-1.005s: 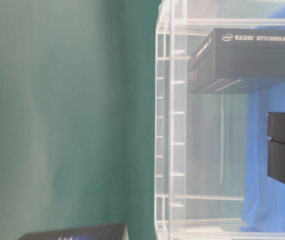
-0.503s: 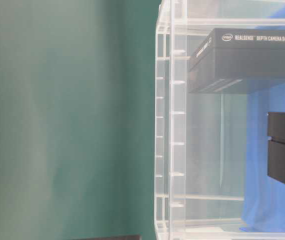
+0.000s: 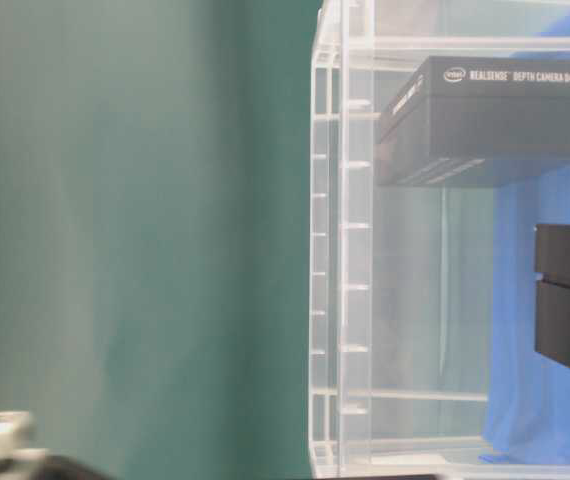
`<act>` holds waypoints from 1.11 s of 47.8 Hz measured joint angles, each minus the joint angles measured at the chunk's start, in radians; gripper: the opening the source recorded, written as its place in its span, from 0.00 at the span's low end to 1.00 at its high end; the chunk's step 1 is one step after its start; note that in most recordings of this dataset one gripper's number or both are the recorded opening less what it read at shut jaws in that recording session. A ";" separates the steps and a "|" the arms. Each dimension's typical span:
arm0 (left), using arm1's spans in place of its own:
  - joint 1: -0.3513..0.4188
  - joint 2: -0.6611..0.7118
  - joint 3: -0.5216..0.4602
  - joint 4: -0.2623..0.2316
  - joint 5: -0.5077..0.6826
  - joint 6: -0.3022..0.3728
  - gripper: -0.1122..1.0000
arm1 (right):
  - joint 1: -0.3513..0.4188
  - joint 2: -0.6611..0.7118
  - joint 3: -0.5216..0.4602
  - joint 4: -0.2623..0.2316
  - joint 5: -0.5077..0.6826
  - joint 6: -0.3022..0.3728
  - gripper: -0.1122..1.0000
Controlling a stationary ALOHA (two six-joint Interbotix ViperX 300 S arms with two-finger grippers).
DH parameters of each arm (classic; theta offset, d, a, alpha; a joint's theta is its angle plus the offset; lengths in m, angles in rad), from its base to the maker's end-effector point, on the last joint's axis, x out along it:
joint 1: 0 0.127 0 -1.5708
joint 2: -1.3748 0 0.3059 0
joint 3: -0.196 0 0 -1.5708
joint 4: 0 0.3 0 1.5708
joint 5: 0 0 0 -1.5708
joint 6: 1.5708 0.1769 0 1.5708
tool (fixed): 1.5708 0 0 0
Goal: Take the box out of the case with the left arm.
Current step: 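Lower the box beside the first box and open the left gripper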
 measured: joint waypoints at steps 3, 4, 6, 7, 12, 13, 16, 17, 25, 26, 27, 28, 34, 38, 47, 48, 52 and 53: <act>-0.002 0.005 0.049 0.002 -0.054 -0.006 0.67 | 0.000 0.000 0.002 0.000 0.000 0.000 0.10; -0.003 0.006 0.063 0.002 -0.067 -0.006 0.67 | 0.000 0.000 0.003 0.000 0.000 0.000 0.10; -0.005 0.008 0.087 0.002 -0.091 -0.015 0.67 | 0.000 0.000 0.003 0.000 0.000 0.000 0.10; -0.006 0.006 0.097 0.002 -0.100 -0.017 0.67 | 0.000 0.000 0.005 0.000 0.000 0.000 0.10; -0.008 0.008 0.140 0.002 -0.137 -0.028 0.67 | 0.000 0.000 0.006 0.000 0.000 0.000 0.10; -0.008 0.008 0.147 0.002 -0.143 -0.031 0.67 | 0.000 0.000 0.008 0.000 0.000 0.000 0.10; -0.006 0.014 0.172 0.002 -0.161 -0.029 0.67 | 0.000 0.000 0.008 0.000 0.000 0.000 0.10; -0.008 0.017 0.178 0.002 -0.166 -0.029 0.67 | 0.000 0.000 0.009 0.000 0.000 0.000 0.10; -0.008 0.066 0.239 0.006 -0.261 -0.029 0.67 | 0.000 0.002 0.014 0.000 0.000 0.000 0.10; -0.008 0.075 0.244 0.006 -0.275 -0.031 0.67 | 0.000 0.000 0.014 0.000 0.000 0.000 0.10; -0.008 0.084 0.247 0.006 -0.288 -0.031 0.67 | 0.000 0.000 0.014 0.000 0.000 0.000 0.10; -0.008 0.091 0.250 0.006 -0.302 -0.031 0.67 | -0.002 0.000 0.015 0.000 0.000 0.000 0.10; -0.008 0.126 0.253 0.005 -0.348 -0.032 0.67 | 0.000 0.000 0.015 0.000 0.000 0.000 0.10; -0.008 0.135 0.253 0.005 -0.353 -0.032 0.67 | 0.000 0.000 0.015 0.000 -0.002 0.000 0.10; -0.005 0.133 0.258 0.003 -0.359 -0.032 0.67 | 0.000 0.000 0.015 0.000 0.000 0.000 0.10; -0.003 0.133 0.259 0.002 -0.359 -0.032 0.67 | 0.000 0.000 0.015 0.000 0.000 0.000 0.10; -0.002 0.133 0.259 0.002 -0.364 -0.031 0.67 | 0.000 0.000 0.015 0.000 0.000 0.000 0.10; -0.003 0.133 0.259 0.002 -0.364 -0.032 0.67 | 0.000 0.000 0.015 0.000 0.000 0.000 0.10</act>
